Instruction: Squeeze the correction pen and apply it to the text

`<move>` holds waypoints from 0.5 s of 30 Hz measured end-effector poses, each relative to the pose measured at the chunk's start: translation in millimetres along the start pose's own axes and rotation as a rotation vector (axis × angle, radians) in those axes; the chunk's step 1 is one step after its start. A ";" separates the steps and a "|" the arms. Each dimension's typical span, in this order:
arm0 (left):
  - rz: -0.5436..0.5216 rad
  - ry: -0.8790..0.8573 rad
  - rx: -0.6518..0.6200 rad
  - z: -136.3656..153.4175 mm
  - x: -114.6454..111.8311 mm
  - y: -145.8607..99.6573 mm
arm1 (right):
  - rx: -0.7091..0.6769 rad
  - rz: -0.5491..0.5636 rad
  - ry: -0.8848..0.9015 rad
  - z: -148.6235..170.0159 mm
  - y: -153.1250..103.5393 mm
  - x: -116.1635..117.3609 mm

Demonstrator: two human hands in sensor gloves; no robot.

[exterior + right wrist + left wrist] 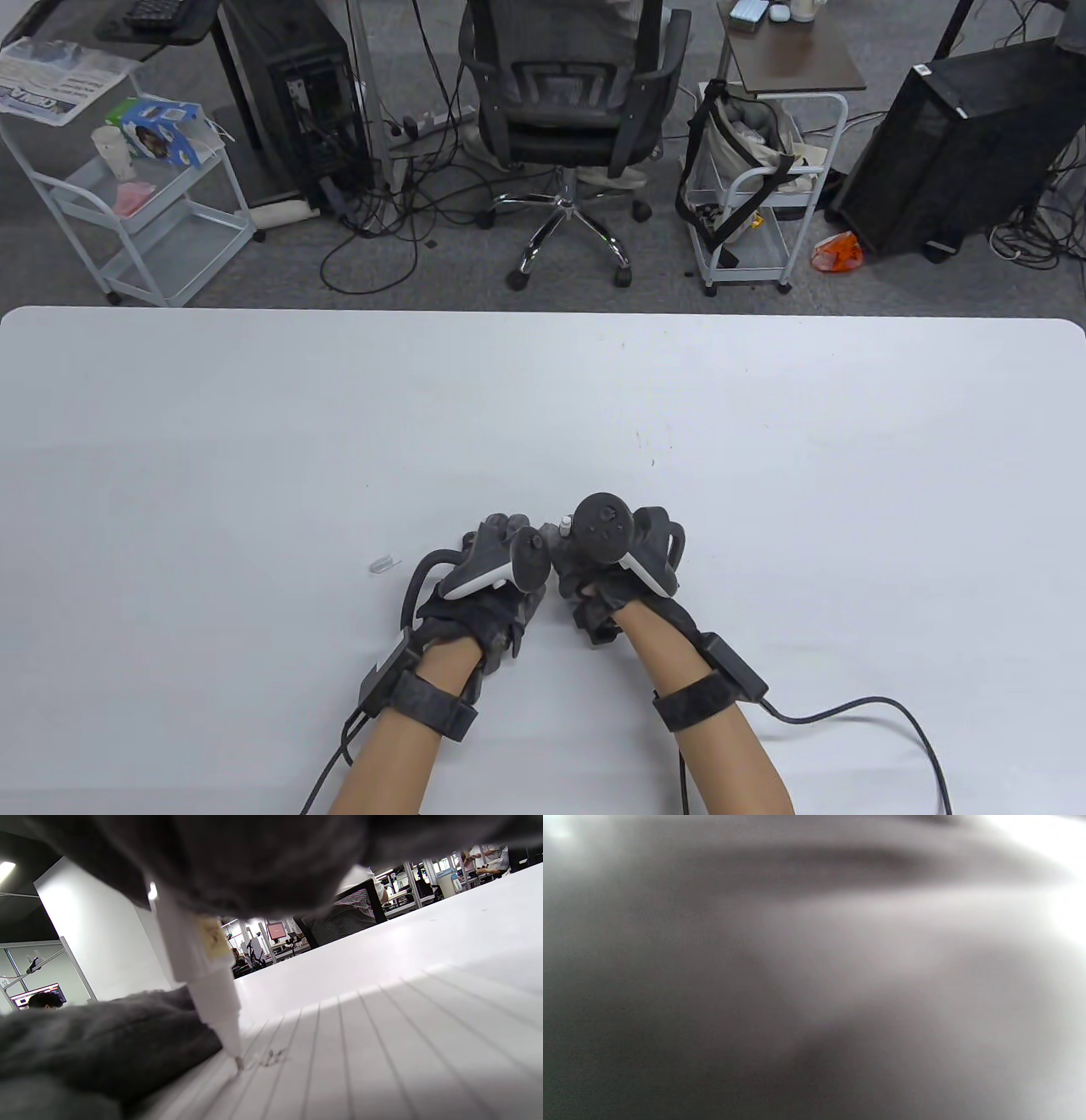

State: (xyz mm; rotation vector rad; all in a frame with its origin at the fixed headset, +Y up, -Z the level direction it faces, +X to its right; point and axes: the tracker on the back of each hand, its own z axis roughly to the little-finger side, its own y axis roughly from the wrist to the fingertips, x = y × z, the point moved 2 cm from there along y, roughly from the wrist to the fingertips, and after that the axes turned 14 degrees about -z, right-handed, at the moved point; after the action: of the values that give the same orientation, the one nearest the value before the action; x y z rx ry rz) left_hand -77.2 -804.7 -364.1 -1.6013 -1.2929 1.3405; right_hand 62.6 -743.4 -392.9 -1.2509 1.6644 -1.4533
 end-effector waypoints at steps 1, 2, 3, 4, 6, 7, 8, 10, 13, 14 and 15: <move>0.000 0.000 0.000 0.0 0.0 0.0 | 0.004 0.002 0.000 0.3 -0.3 -0.4; 0.000 0.000 0.000 0.0 0.0 0.0 | 0.009 0.010 -0.008 0.3 -0.6 -1.0; 0.000 0.000 0.000 0.0 0.0 0.0 | 0.012 0.013 -0.016 0.6 -0.8 -1.4; 0.000 0.000 0.000 0.0 0.0 0.0 | 0.015 0.018 -0.022 0.6 -1.2 -1.7; 0.000 0.000 0.000 0.0 0.0 0.0 | 0.012 0.020 -0.019 0.7 -1.2 -1.6; 0.000 0.000 0.000 0.0 0.0 0.0 | 0.012 0.024 -0.020 0.6 -1.3 -1.5; 0.000 0.000 0.000 0.0 0.0 0.0 | 0.010 0.022 -0.019 0.4 -1.1 -1.4; 0.000 0.000 0.000 0.0 0.0 0.0 | 0.004 0.004 -0.005 0.6 -0.7 -0.5; 0.001 0.001 0.001 0.0 -0.1 -0.1 | 0.000 0.006 -0.001 -0.7 -0.9 0.4; 0.002 0.001 0.001 0.1 -0.1 -0.1 | 0.000 0.008 0.001 -0.9 -1.0 0.5; 0.002 0.000 0.001 0.1 -0.1 -0.1 | 0.000 0.012 0.004 -0.8 -1.1 0.6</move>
State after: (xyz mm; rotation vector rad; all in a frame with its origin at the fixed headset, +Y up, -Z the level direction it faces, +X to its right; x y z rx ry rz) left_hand -77.3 -804.8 -364.0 -1.6024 -1.2909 1.3414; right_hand 61.9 -743.6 -391.6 -1.2370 1.6718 -1.4501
